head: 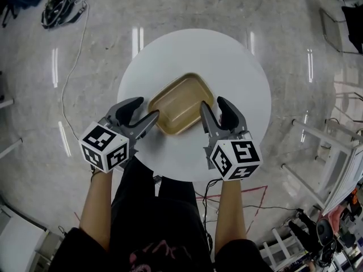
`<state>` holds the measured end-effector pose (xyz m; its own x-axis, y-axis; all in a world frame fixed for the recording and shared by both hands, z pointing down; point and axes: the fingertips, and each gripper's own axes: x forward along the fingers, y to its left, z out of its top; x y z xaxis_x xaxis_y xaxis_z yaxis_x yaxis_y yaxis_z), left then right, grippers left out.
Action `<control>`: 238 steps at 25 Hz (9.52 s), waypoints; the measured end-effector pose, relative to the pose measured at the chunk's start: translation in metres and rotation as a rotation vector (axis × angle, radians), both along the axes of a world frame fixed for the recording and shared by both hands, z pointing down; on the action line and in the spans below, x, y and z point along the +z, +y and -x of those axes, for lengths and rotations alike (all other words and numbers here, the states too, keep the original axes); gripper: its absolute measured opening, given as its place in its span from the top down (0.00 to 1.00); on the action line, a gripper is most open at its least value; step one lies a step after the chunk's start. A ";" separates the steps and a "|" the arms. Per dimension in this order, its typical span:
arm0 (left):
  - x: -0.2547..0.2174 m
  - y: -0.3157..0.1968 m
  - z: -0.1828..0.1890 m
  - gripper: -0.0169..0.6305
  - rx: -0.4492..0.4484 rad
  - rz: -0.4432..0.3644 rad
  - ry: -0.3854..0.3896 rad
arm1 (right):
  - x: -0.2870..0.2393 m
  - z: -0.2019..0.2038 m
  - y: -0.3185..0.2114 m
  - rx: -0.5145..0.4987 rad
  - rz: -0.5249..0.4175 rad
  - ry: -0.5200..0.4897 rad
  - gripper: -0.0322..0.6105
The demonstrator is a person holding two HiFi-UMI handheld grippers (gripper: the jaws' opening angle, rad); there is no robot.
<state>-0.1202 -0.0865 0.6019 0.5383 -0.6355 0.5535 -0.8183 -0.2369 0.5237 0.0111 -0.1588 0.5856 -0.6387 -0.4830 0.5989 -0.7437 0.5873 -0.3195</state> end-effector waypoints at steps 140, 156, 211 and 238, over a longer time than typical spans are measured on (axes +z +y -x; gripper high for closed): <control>-0.170 0.000 -0.027 0.90 -0.090 -0.332 -0.095 | -0.178 -0.037 0.022 0.088 -0.315 -0.123 0.74; -0.227 -0.002 -0.032 0.91 -0.084 -0.429 -0.132 | -0.236 -0.044 0.023 0.093 -0.408 -0.162 0.74; -0.358 0.023 -0.064 0.91 -0.107 -0.696 -0.225 | -0.371 -0.075 0.049 0.060 -0.668 -0.283 0.75; -0.353 0.020 -0.065 0.91 -0.115 -0.688 -0.226 | -0.368 -0.075 0.044 0.065 -0.663 -0.290 0.75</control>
<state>-0.0553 -0.0668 0.2493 0.3676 -0.9247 0.0984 -0.9280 -0.3579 0.1031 0.0861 -0.1149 0.2178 -0.6853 -0.7279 -0.0214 -0.7229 0.6836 -0.1012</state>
